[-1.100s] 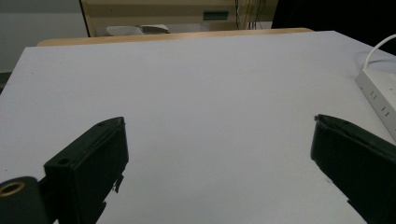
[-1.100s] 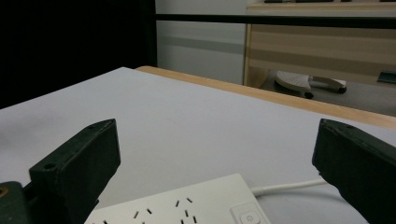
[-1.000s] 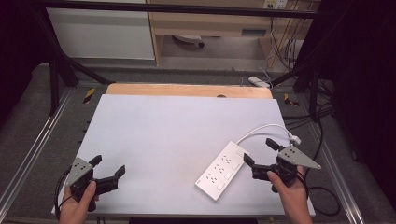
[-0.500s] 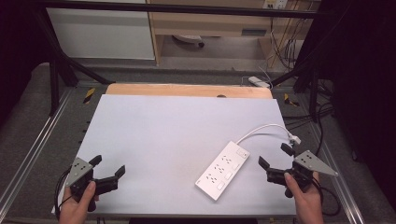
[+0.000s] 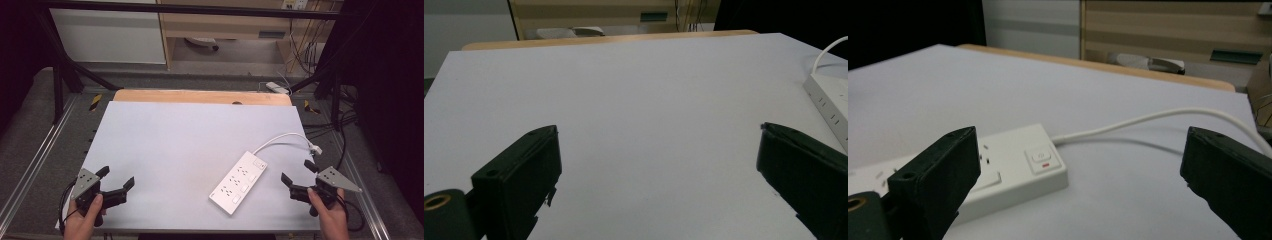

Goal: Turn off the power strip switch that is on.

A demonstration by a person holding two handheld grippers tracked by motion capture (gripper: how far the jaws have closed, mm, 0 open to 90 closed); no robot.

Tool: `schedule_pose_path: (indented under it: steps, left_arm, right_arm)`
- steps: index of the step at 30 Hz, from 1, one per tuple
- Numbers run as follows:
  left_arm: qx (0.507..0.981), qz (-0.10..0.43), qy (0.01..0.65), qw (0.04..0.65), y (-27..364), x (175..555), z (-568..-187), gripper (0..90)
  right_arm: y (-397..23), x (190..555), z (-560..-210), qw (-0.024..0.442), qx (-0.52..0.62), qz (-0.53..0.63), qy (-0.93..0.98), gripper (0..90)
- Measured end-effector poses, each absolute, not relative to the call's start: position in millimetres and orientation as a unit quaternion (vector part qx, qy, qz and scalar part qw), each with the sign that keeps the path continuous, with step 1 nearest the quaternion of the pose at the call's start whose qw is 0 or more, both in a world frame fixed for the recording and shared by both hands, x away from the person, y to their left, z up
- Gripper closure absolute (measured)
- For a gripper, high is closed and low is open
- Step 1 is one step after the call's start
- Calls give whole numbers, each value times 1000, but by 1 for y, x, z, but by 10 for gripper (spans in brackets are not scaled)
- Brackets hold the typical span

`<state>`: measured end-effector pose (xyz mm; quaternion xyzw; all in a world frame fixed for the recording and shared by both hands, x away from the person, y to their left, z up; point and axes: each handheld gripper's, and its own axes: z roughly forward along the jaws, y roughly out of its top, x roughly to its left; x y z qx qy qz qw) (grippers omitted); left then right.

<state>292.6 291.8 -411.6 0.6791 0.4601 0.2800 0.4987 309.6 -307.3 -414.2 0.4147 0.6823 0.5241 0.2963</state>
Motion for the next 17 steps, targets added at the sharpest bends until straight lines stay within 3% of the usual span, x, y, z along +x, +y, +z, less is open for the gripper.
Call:
schedule_pose_path:
  steps: [13, 17]
  left_arm:
    - [685, 279, 456, 496, 290, 293, -412, 40]
    - [687, 278, 453, 496, 289, 292, -412, 40]
  right_arm:
    - [-282, 321, -440, 233, 394, 507, 731, 25]
    - [-281, 325, -443, 235, 412, 487, 733, 31]
